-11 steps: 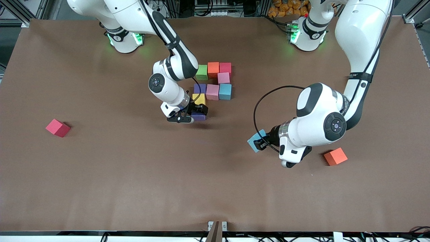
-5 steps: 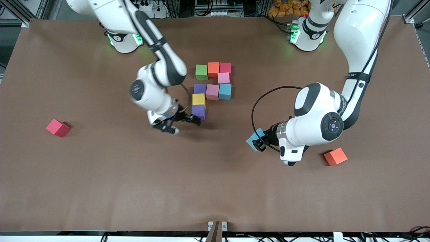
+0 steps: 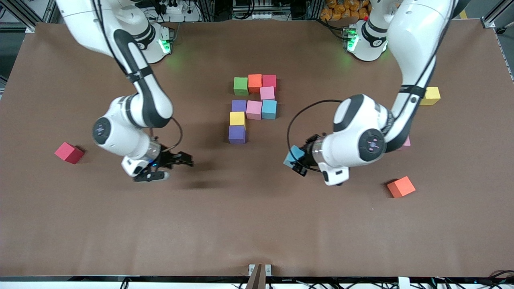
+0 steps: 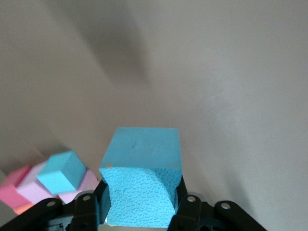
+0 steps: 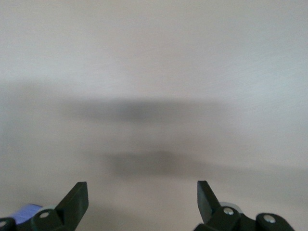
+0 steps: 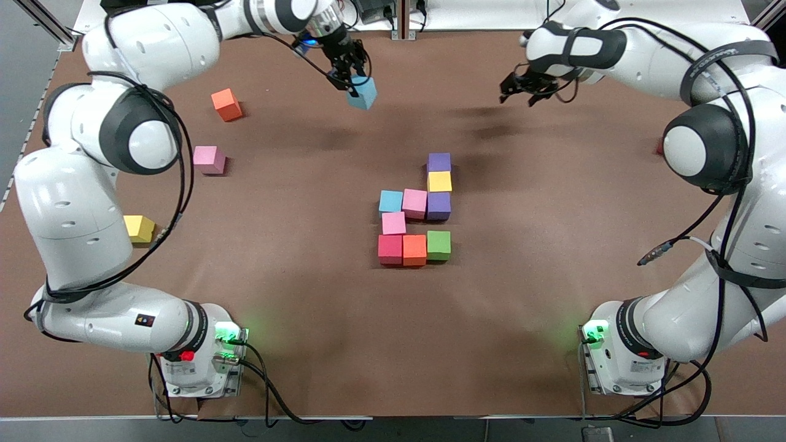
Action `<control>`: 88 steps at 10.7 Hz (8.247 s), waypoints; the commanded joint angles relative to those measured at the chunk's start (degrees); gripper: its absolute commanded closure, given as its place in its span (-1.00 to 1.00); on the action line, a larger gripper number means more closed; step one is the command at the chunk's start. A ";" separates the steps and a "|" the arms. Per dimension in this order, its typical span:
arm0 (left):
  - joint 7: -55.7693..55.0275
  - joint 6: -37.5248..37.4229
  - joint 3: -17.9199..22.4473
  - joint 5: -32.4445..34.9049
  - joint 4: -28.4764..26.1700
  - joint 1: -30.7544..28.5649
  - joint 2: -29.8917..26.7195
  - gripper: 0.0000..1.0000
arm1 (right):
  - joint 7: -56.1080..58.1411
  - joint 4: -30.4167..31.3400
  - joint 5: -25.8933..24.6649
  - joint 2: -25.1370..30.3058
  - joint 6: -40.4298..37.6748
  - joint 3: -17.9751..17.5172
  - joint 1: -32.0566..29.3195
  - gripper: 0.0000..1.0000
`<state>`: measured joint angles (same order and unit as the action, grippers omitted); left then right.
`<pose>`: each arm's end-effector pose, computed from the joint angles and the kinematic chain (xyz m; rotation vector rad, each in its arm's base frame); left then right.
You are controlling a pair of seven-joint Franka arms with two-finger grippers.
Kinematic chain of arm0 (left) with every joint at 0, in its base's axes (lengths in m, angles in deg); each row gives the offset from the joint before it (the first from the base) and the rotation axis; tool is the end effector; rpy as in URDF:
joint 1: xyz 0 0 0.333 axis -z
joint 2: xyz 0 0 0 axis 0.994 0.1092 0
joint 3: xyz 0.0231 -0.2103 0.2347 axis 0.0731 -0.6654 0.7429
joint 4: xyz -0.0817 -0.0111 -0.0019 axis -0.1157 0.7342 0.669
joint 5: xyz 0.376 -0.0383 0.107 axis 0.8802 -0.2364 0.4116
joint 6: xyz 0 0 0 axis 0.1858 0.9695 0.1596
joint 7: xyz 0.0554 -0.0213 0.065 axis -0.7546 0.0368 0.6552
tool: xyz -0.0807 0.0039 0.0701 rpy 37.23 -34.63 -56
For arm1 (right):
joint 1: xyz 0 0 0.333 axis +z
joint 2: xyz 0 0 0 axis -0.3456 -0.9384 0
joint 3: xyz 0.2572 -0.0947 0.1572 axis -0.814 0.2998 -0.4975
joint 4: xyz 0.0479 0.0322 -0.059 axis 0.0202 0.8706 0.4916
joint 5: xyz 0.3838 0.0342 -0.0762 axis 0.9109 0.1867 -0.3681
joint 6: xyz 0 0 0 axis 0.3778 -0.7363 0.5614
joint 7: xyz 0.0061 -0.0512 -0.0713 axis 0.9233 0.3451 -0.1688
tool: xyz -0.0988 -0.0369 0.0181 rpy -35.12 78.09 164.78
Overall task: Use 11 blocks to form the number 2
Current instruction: 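Release the purple block and raise the right gripper, then reach the right gripper to the red block while the left gripper lowers cyan, then grasp the red block with the right gripper while the left gripper places cyan, then carry the red block toward the figure while the left gripper releases cyan, then lower the red block onto the figure while the left gripper reaches pink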
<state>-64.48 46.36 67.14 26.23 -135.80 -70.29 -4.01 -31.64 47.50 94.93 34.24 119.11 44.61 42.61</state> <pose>0.6221 -0.3703 0.3547 2.4368 1.6304 -0.5391 0.6211 0.1499 0.2764 -2.8860 -0.1393 -0.0272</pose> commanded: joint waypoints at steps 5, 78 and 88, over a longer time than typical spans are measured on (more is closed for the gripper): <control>-24.59 12.18 0.83 -0.51 -9.61 6.77 -0.39 0.72 | 36.77 -6.26 -4.52 -0.44 -12.99 11.00 -11.37 -1.00; -14.13 16.65 0.66 16.28 -16.69 8.03 -12.35 -0.49 | 49.33 -19.10 10.60 -10.99 -13.63 4.94 15.64 0.51; 32.21 -4.91 1.01 25.23 -7.97 -0.33 -18.06 -0.51 | 41.26 -30.60 2.81 -17.31 -13.43 3.19 29.00 1.00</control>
<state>-37.22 43.74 68.25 48.95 -143.43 -69.71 -20.00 13.29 21.46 101.25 20.27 106.15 48.06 69.30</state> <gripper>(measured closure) 0.242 0.388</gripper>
